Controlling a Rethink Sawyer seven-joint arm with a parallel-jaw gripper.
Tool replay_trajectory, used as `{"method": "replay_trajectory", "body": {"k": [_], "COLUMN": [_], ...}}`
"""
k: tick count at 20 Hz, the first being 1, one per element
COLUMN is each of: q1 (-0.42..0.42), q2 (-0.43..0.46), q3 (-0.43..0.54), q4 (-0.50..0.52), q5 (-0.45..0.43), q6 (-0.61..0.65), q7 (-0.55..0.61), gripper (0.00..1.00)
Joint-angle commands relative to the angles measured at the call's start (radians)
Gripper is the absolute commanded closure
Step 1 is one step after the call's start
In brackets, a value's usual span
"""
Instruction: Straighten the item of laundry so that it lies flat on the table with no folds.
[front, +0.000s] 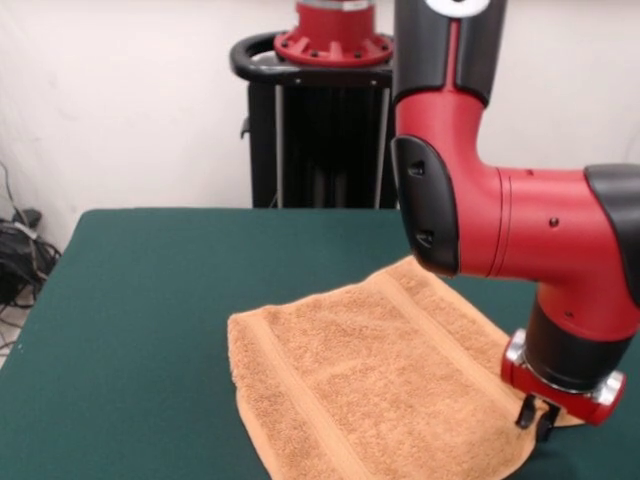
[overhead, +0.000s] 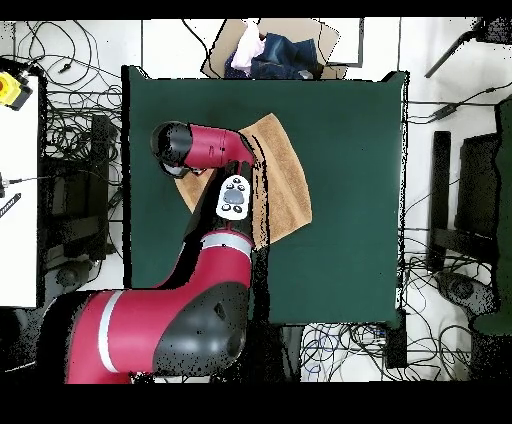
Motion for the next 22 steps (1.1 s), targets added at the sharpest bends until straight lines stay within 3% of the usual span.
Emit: {"method": "replay_trajectory", "body": {"k": [1, 4, 9, 13, 22], "q1": [-0.005, 0.010, 0.035, 0.025, 0.025], "q2": [0.088, 0.081, 0.027, 0.011, 0.078], "q3": [0.078, 0.073, -0.023, -0.044, -0.033], "q4": [0.021, 0.010, -0.047, -0.085, -0.129], "q5": [0.094, 0.112, 0.103, 0.105, 0.131], "q6": [-0.182, -0.187, -0.016, 0.053, 0.001], "q7": [0.304, 0.327, 0.354, 0.341, 0.354], "gripper": [1.00, 1.00, 1.00, 1.00, 1.00]}}
